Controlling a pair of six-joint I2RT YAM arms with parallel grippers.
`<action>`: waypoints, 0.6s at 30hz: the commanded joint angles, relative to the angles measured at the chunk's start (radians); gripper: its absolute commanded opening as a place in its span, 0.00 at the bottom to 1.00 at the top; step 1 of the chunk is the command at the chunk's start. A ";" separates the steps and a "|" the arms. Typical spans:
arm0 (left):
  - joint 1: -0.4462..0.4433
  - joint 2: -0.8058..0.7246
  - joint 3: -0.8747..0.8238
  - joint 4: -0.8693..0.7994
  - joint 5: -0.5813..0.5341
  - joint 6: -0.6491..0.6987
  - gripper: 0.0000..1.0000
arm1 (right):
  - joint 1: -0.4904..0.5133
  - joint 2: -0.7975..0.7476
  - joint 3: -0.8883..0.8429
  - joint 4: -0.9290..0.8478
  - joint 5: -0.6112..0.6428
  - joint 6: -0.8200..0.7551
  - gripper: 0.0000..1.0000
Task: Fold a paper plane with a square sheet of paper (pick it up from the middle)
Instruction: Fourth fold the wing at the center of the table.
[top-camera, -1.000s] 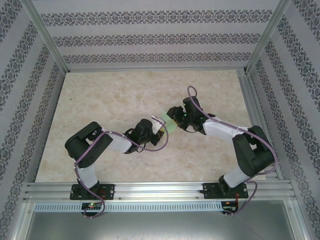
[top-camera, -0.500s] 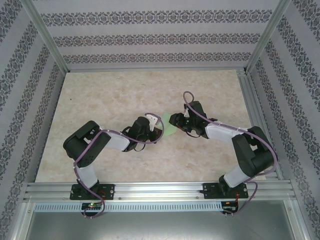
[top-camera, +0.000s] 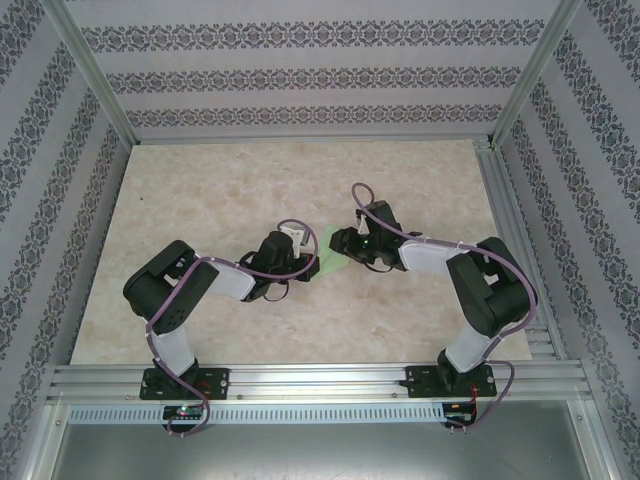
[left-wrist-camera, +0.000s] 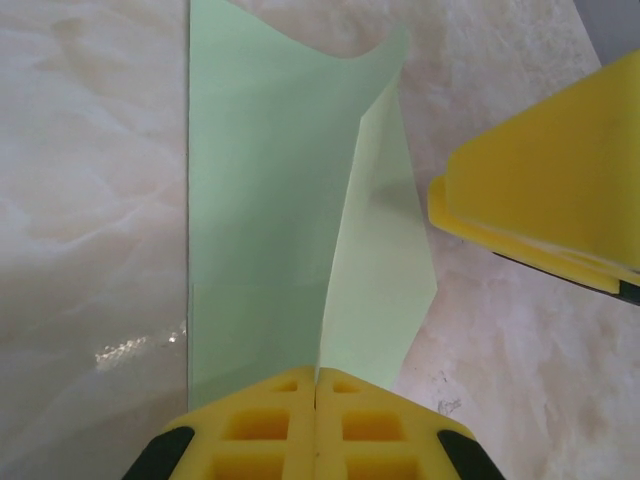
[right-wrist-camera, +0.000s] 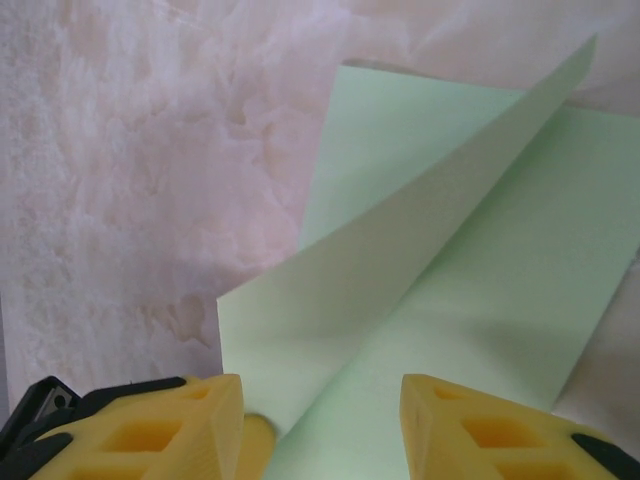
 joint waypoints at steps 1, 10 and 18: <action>0.020 -0.031 -0.013 0.005 0.006 -0.072 0.04 | 0.017 0.031 0.038 -0.024 -0.006 -0.019 0.47; 0.044 -0.012 -0.005 -0.011 0.053 -0.137 0.05 | 0.035 0.083 0.102 -0.116 0.007 -0.031 0.55; 0.072 0.008 0.010 -0.018 0.122 -0.169 0.05 | 0.053 0.110 0.165 -0.225 0.065 -0.075 0.58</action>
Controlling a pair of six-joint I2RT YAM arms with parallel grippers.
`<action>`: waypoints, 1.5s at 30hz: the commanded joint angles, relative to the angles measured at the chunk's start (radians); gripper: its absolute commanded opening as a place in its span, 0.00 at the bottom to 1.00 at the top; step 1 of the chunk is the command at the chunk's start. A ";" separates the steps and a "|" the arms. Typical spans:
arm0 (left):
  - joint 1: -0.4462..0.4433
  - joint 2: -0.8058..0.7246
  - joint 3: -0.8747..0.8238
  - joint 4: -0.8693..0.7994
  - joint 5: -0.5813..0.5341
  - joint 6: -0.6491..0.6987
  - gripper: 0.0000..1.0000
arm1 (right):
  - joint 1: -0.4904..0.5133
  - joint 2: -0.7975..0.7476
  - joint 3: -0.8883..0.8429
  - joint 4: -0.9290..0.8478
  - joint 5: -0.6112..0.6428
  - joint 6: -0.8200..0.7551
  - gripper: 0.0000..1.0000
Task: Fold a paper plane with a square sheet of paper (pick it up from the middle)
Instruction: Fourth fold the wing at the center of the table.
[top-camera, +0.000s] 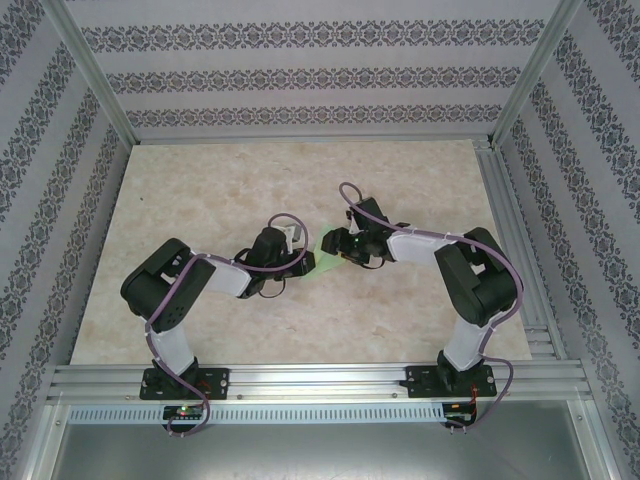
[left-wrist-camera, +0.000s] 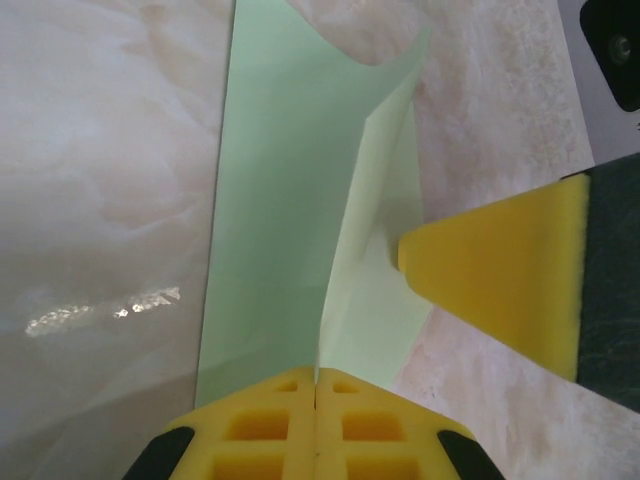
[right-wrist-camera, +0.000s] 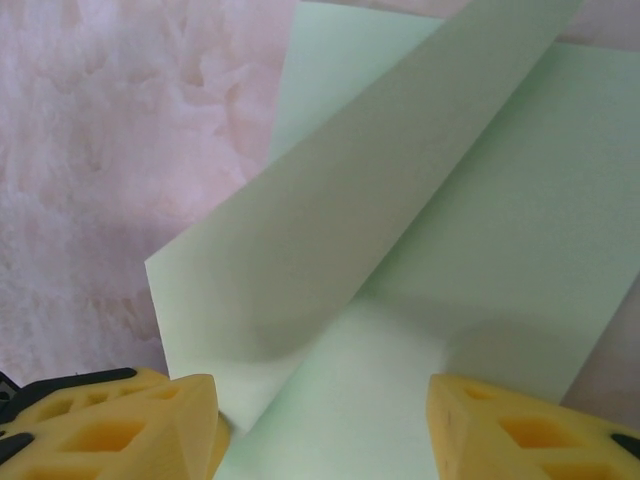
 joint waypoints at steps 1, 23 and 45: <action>0.017 0.012 0.017 -0.023 0.051 -0.031 0.05 | 0.019 0.020 0.046 -0.070 0.049 -0.047 0.58; 0.033 0.029 0.035 -0.046 0.087 -0.040 0.05 | 0.054 0.047 0.178 -0.221 0.086 -0.042 0.58; 0.038 -0.004 0.041 -0.112 0.101 -0.020 0.16 | 0.058 0.150 0.216 -0.335 0.198 -0.002 0.58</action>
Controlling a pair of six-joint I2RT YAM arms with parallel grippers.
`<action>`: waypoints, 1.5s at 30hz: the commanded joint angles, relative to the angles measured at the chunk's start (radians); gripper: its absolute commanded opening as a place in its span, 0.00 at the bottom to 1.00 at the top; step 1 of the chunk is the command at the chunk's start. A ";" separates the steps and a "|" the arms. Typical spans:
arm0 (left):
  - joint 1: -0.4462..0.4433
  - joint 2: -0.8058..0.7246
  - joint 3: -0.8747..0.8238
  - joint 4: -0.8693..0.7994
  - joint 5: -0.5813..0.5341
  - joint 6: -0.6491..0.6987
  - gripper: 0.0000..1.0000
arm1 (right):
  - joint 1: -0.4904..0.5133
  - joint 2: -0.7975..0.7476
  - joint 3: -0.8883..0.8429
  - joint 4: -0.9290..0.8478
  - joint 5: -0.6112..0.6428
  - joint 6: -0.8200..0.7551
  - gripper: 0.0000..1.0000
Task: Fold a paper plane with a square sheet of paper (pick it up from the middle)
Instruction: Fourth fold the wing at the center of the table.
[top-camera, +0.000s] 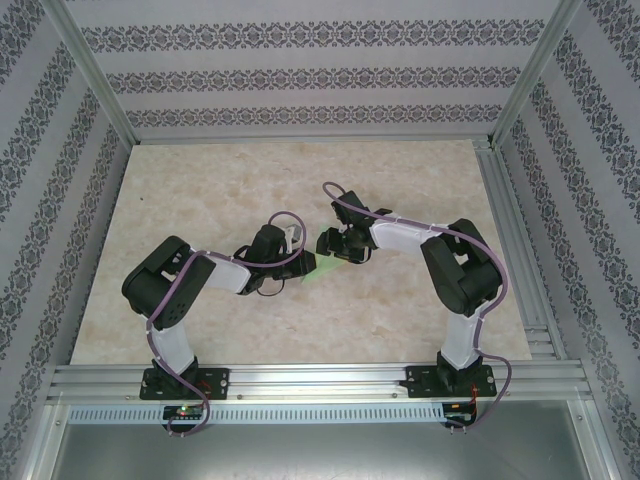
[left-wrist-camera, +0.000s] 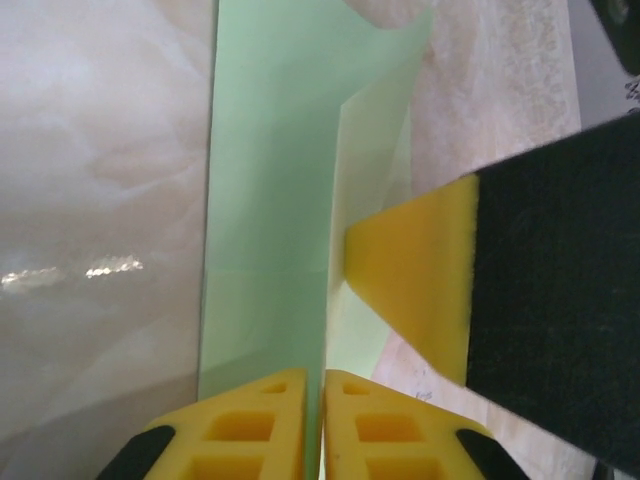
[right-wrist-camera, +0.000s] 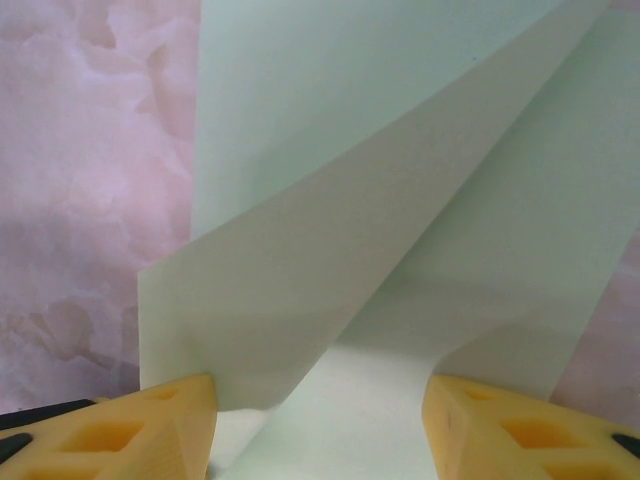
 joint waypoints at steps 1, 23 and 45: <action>0.020 -0.028 0.015 -0.063 0.017 0.018 0.18 | 0.004 0.045 0.008 -0.054 0.083 0.021 0.58; 0.028 -0.074 -0.025 -0.165 0.075 0.122 0.16 | 0.007 0.084 0.025 -0.103 0.111 0.055 0.54; 0.028 -0.140 -0.061 -0.278 0.035 0.151 0.13 | 0.017 0.099 0.034 -0.118 0.128 0.052 0.53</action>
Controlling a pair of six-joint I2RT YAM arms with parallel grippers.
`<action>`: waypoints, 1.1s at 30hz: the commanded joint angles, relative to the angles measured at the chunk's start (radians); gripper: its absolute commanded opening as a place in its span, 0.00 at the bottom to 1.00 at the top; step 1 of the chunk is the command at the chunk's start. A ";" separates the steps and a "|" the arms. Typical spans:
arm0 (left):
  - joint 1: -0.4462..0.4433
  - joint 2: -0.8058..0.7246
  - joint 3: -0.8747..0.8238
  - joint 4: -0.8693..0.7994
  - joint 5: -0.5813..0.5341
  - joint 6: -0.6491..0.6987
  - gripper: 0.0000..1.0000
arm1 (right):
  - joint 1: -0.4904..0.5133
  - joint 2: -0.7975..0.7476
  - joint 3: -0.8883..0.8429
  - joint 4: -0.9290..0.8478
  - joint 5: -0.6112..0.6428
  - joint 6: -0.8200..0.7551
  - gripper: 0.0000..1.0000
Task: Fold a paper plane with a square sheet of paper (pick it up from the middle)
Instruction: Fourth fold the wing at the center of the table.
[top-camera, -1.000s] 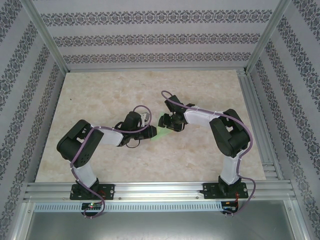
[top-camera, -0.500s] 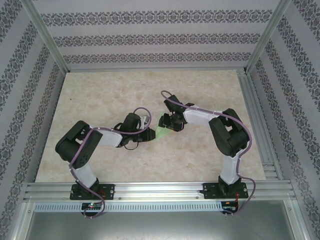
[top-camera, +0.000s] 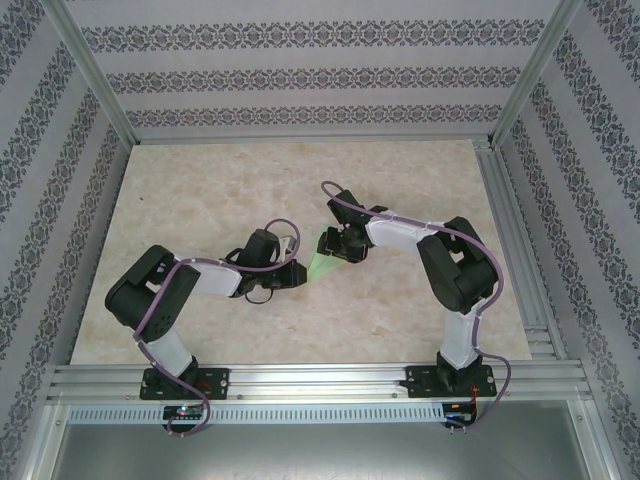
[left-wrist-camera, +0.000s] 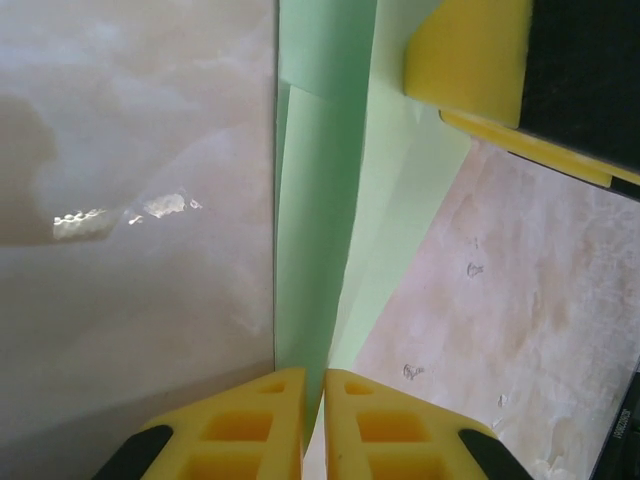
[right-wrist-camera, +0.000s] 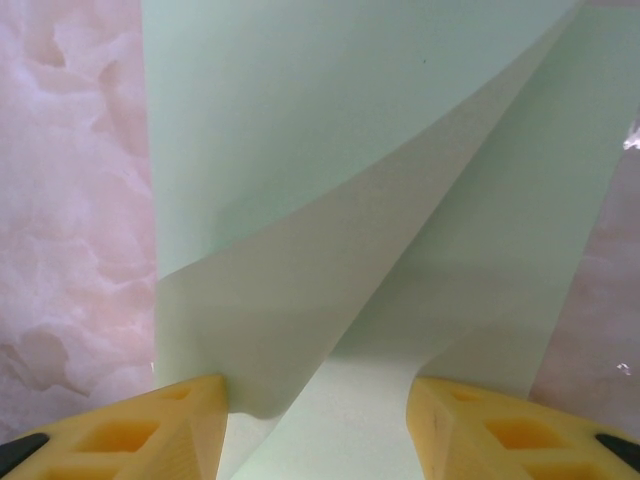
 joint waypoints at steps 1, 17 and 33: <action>0.009 -0.038 -0.007 -0.066 -0.028 0.034 0.14 | 0.006 0.072 -0.011 -0.062 0.086 0.005 0.54; 0.010 -0.103 0.004 0.047 -0.057 -0.013 0.25 | 0.034 0.134 0.043 -0.133 0.155 -0.021 0.60; 0.009 -0.084 0.009 0.169 0.036 -0.026 0.30 | 0.023 0.174 0.039 -0.132 0.147 0.052 0.64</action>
